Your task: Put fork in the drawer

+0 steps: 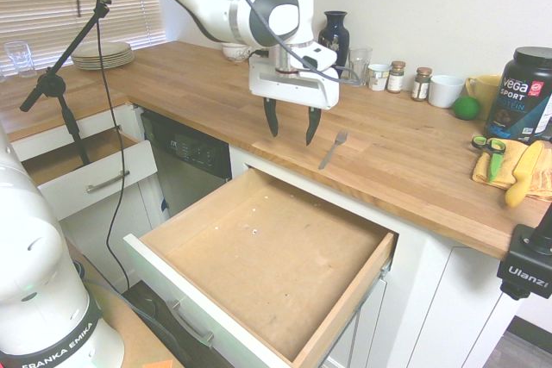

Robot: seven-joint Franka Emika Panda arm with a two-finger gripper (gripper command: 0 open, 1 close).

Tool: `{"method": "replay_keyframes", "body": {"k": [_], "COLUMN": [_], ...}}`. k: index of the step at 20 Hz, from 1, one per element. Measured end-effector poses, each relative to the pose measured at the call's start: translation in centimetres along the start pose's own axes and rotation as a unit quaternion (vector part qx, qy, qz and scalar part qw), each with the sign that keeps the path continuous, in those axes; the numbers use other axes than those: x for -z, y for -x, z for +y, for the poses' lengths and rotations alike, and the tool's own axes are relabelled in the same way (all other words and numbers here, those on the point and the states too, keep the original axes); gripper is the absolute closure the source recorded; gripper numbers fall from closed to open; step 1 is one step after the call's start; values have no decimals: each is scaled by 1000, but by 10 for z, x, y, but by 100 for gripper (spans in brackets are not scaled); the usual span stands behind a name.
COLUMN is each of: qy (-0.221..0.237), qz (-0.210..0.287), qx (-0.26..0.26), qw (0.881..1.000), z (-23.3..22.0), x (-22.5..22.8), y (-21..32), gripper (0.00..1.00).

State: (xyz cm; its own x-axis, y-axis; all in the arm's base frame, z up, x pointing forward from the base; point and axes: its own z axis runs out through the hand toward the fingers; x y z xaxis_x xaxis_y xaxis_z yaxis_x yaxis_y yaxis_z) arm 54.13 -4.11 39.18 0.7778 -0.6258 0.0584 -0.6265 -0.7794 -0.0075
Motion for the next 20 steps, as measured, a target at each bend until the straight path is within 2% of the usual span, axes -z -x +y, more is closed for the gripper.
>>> {"method": "replay_keyframes", "body": {"k": [6,20], "qy": [2,7], "qz": [-8,-28], "qx": [-14,-36], "qw": [1000,999], "z": [-19,-30], "x": [-1,-43], "y": [-54,-92], "gripper": [0,0]}}
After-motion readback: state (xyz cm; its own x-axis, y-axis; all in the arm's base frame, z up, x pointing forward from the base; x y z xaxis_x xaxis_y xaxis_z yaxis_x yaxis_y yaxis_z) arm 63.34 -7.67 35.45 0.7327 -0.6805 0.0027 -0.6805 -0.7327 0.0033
